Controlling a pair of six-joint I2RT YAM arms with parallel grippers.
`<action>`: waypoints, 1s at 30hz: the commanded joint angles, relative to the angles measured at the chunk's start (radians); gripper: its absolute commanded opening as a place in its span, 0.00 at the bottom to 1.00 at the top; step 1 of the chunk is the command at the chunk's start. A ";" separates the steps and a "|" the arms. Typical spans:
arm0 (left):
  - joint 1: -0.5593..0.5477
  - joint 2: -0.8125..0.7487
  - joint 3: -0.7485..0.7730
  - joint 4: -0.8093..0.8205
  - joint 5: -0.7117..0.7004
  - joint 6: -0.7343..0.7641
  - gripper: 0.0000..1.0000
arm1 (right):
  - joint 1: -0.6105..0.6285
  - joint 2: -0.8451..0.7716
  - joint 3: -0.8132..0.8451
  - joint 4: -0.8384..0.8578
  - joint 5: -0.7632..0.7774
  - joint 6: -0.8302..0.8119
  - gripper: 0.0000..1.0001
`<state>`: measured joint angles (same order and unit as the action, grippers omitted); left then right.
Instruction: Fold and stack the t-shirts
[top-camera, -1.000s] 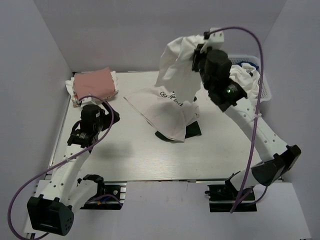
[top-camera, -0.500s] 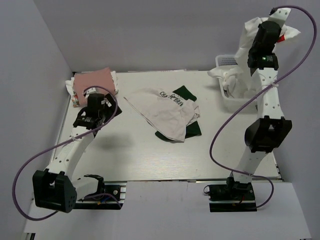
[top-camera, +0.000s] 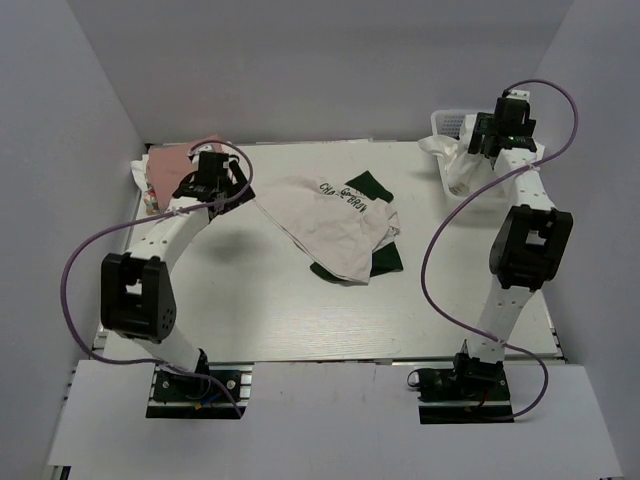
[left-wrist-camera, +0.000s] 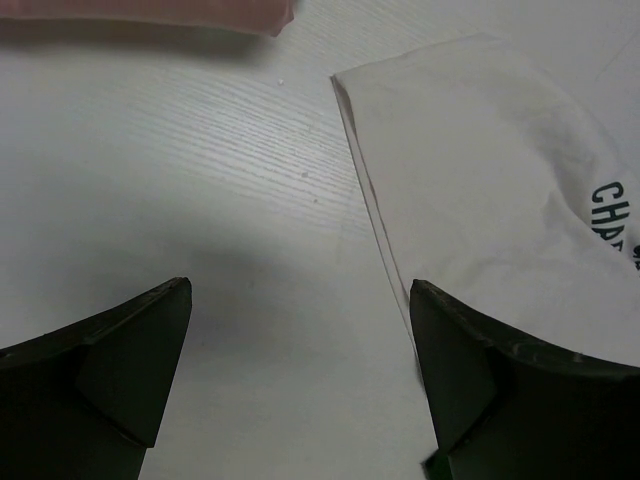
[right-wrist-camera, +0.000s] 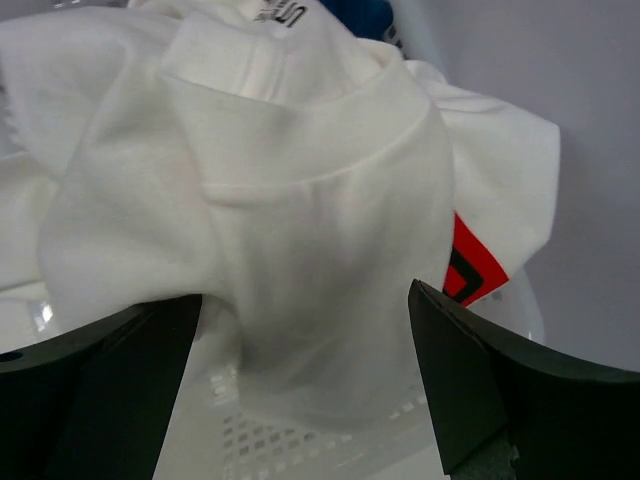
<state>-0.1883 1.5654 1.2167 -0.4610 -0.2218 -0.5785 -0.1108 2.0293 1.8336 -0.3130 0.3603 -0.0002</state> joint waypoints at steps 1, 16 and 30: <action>-0.005 0.086 0.094 0.008 0.018 0.040 1.00 | 0.016 -0.171 0.011 -0.029 -0.097 0.029 0.90; -0.014 0.545 0.389 -0.036 0.074 0.031 1.00 | 0.480 -0.619 -0.623 0.164 -0.256 0.106 0.90; -0.014 0.738 0.486 0.120 0.286 0.020 0.59 | 0.818 -0.710 -0.936 0.006 -0.316 0.259 0.90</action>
<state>-0.1989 2.2486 1.7035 -0.3538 -0.0395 -0.5507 0.6628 1.3643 0.9340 -0.2817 0.0849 0.2108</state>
